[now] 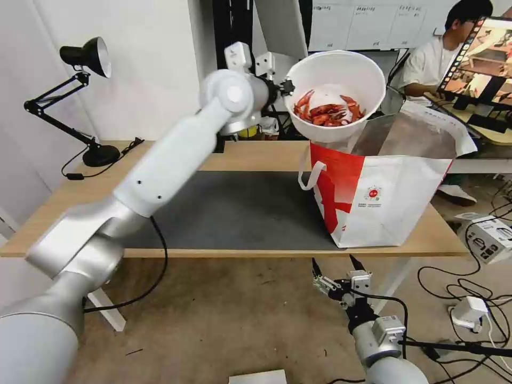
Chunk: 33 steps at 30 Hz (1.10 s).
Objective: Pick up the trash from the table and place it into the takeout bag.
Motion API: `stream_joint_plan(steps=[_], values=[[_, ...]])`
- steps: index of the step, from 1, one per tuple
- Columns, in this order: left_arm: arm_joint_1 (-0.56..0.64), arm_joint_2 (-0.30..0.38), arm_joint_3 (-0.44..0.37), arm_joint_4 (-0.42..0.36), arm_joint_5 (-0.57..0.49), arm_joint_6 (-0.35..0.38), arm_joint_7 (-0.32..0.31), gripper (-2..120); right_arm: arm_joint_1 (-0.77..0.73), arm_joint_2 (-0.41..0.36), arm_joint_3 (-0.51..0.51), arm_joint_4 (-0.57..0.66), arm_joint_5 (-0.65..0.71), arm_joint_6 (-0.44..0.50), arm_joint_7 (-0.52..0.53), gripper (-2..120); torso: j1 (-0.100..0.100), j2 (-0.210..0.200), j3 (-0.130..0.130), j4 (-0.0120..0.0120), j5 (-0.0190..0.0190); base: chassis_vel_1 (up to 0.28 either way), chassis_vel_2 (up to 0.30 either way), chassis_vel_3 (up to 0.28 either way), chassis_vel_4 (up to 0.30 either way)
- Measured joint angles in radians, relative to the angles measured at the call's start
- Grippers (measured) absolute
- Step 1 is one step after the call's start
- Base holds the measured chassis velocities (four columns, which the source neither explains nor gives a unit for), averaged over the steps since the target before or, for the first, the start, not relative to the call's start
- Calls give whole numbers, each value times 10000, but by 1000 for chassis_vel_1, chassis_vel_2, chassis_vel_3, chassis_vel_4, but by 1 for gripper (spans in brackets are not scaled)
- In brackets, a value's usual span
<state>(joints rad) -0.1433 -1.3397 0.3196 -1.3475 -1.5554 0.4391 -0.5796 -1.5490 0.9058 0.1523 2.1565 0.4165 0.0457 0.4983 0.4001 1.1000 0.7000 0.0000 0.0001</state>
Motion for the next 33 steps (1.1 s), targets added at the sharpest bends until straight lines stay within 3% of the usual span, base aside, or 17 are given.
stream_joint_plan(steps=[8,25,33], values=[[53,-475,243,132,370,-819,-28,0,0,0,0,0,0,0,0,100,-1,0,-1,-1,0,0,0,0,0],[342,-789,750,140,1232,-954,36,0,0,0,0,0,0,0,0,100,-1,0,-1,0,-1,0,0,0,0],[350,-904,947,217,1634,-1349,147,0,0,0,0,0,0,0,0,100,-1,0,-1,0,-1,0,0,0,0]])
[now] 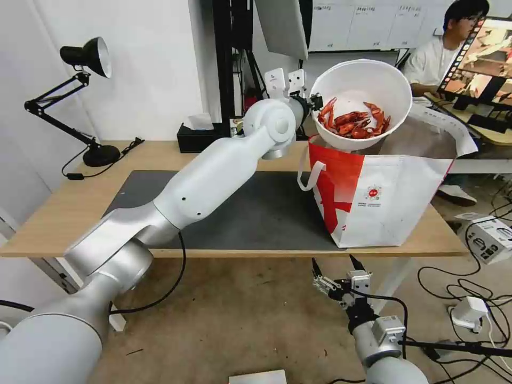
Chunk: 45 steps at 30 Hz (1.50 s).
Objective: Pick up the trash from the table and place it into the takeout bag.
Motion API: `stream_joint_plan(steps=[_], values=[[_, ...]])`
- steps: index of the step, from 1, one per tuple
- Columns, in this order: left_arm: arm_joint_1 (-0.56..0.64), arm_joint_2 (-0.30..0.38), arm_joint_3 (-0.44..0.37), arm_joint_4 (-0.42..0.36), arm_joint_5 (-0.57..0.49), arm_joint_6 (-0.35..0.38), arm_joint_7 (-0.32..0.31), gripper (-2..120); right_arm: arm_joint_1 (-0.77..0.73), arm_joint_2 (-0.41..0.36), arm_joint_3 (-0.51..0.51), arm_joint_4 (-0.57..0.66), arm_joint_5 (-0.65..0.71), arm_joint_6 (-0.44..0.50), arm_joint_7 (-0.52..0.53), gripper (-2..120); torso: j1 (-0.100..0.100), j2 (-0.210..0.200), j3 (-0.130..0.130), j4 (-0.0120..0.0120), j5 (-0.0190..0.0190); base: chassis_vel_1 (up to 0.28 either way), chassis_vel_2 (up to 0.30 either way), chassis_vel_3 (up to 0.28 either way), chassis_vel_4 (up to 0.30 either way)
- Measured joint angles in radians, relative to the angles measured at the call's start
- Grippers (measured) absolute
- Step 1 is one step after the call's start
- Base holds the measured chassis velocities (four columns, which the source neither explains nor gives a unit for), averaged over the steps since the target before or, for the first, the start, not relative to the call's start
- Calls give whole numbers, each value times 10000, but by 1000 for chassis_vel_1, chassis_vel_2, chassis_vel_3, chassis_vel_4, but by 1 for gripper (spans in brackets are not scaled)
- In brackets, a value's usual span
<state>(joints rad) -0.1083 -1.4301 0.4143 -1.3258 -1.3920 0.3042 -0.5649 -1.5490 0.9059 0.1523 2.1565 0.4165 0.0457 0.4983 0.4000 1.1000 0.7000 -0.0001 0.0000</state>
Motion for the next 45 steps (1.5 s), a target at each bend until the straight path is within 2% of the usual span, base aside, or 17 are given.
stream_joint_plan(steps=[8,24,32,40,45], values=[[114,155,384,-293,581,-300,650,0,0,-1,0,0,0,0,0,100,0,0,0,0,0,0,0,0,0],[110,248,782,-205,1255,-586,883,0,0,0,0,0,0,0,0,100,0,0,0,1,0,0,0,0,0],[240,538,951,-539,1233,-590,1062,0,-1,0,0,0,0,0,0,100,0,0,0,1,0,0,0,0,0],[238,1049,1166,-1025,1094,-349,1372,0,0,0,0,0,0,0,0,100,0,0,0,1,-1,0,0,0,0],[213,1358,1307,-1328,1087,77,1649,0,-1,0,0,0,0,0,0,100,0,0,0,1,-2,0,0,0,0]])
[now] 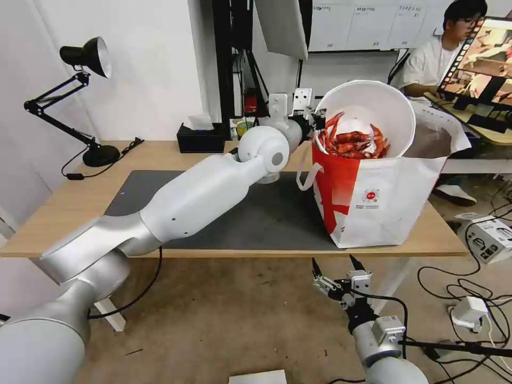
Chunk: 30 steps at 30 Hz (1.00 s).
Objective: Pick up the trash from the table and place it into the takeout bag.
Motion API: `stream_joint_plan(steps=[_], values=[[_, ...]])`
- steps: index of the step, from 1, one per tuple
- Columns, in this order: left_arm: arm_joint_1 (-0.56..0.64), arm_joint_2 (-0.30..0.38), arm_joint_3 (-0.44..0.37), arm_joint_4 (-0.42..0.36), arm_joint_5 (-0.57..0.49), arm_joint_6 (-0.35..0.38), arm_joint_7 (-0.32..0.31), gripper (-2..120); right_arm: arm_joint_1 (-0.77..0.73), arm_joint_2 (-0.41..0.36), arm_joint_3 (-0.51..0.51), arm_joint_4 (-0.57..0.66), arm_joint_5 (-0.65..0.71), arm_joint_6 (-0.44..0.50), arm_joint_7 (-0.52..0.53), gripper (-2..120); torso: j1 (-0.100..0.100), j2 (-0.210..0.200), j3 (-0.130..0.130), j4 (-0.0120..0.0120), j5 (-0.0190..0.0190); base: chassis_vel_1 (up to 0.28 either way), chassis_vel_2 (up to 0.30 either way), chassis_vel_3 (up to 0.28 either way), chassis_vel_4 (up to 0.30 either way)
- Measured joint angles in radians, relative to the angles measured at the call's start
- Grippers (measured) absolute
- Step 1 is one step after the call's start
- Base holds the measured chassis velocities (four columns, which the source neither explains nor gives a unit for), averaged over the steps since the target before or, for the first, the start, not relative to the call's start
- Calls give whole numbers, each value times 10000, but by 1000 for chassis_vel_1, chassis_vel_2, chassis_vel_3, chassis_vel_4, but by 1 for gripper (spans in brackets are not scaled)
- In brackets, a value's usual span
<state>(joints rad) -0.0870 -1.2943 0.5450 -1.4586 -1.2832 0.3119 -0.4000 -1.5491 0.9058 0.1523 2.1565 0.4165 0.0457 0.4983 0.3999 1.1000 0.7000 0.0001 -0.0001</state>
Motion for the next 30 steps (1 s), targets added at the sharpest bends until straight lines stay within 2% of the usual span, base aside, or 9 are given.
stream_joint_plan(steps=[4,6,12,18,23,24,26,28,30], values=[[-10,127,45,-117,-32,301,103,0,0,0,0,0,0,0,0,100,0,0,0,-1,0,0,0,0,0],[-20,309,74,-261,-38,945,325,0,0,0,0,0,0,0,0,100,0,0,0,-1,0,0,0,0,0],[-20,505,107,-336,-27,1611,520,0,0,0,0,0,0,0,0,100,1,0,0,0,0,0,0,0,0],[-32,516,111,-319,-10,1774,599,0,0,0,0,0,0,0,0,100,0,1,0,0,0,0,0,0,0],[2,400,115,-311,60,1748,471,17,0,0,0,0,0,0,0,100,0,0,0,-2,1,0,0,0,0],[2,400,115,-311,60,1748,471,17,0,0,0,0,0,0,0,100,0,0,0,-2,1,0,0,0,0],[51,418,110,-323,67,1701,449,28,1,1,0,0,0,0,0,100,0,0,0,-1,0,0,0,0,0],[68,444,98,-339,70,1683,444,31,0,0,0,0,0,0,0,100,0,0,0,-1,0,0,0,0,0],[122,569,51,-444,71,1504,433,43,0,0,0,0,0,0,0,100,0,0,0,-1,0,0,0,0,0]])
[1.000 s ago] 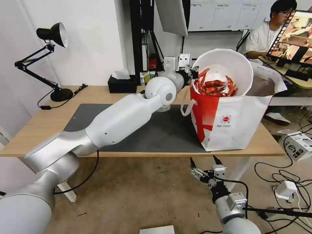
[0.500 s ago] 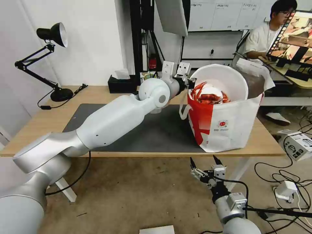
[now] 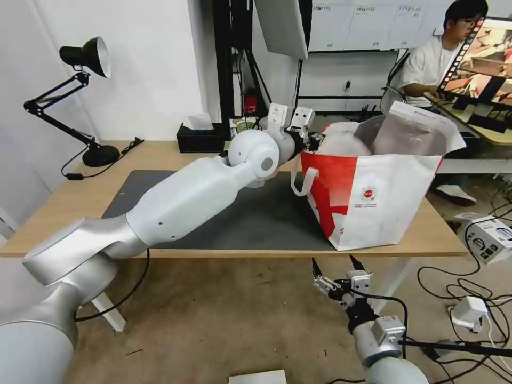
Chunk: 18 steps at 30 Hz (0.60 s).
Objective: Pick up the trash from the table and place it into the takeout bag.
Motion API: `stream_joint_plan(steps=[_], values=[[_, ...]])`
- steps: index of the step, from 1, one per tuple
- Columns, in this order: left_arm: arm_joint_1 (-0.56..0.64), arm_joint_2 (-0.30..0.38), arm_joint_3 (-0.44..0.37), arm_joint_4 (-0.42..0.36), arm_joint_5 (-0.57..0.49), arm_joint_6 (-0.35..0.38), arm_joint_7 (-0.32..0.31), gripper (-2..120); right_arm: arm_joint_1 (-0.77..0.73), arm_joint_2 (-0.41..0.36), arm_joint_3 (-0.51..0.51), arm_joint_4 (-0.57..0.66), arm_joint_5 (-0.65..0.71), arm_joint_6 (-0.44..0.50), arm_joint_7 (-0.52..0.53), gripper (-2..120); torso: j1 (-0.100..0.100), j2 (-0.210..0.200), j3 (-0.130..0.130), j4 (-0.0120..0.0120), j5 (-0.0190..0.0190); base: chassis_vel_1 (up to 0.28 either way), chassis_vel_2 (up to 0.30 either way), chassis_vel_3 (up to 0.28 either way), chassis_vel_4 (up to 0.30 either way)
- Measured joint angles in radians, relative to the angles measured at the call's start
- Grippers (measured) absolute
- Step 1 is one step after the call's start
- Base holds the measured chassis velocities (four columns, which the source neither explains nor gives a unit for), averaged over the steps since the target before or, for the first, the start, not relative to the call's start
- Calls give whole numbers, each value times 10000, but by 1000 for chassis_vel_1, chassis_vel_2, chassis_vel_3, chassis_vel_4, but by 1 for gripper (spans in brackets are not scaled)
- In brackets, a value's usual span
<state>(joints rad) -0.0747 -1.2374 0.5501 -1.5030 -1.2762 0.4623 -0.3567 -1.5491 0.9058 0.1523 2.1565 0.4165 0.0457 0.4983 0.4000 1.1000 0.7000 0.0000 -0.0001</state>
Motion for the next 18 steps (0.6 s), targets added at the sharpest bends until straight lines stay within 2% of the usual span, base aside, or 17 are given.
stream_joint_plan(steps=[1,3,4,6,7,9,10,13,14,16,17,18], values=[[0,0,0,0,0,0,0,43,0,0,0,0,0,0,0,100,0,0,0,0,0,0,0,0,0],[65,201,-20,-168,-11,-313,4,53,0,0,0,0,0,1,0,100,0,0,0,0,1,0,0,0,0],[65,201,-20,-168,-11,-313,4,53,0,0,0,0,0,1,0,100,0,0,0,0,1,0,0,0,0],[139,412,-70,-336,-69,-579,9,65,0,0,0,0,0,1,0,100,0,0,0,1,1,0,0,0,0],[139,412,-70,-336,-69,-579,9,65,0,0,0,0,0,1,0,100,0,0,0,1,1,0,0,0,0],[237,689,-152,-474,-211,-904,15,76,0,0,0,0,0,0,0,100,0,0,0,0,1,0,0,0,0],[237,689,-152,-474,-211,-904,15,76,0,0,0,0,0,0,0,100,0,0,0,0,1,0,0,0,0],[524,1215,-373,-737,-435,-1440,167,89,0,0,0,0,0,0,0,100,0,0,0,-1,0,0,0,0,0],[524,1215,-373,-737,-435,-1440,167,89,0,0,0,0,0,0,0,100,0,0,0,-1,0,0,0,0,0],[812,1754,-494,-1000,-464,-1897,259,97,0,0,0,0,0,1,0,100,0,0,0,1,-1,0,0,0,0],[812,1754,-494,-1000,-464,-1897,259,97,0,0,0,0,0,1,0,100,0,0,0,1,-1,0,0,0,0],[965,2100,-520,-1136,-451,-2130,346,99,0,0,0,0,0,0,0,100,0,0,0,-2,-1,0,0,0,0]])
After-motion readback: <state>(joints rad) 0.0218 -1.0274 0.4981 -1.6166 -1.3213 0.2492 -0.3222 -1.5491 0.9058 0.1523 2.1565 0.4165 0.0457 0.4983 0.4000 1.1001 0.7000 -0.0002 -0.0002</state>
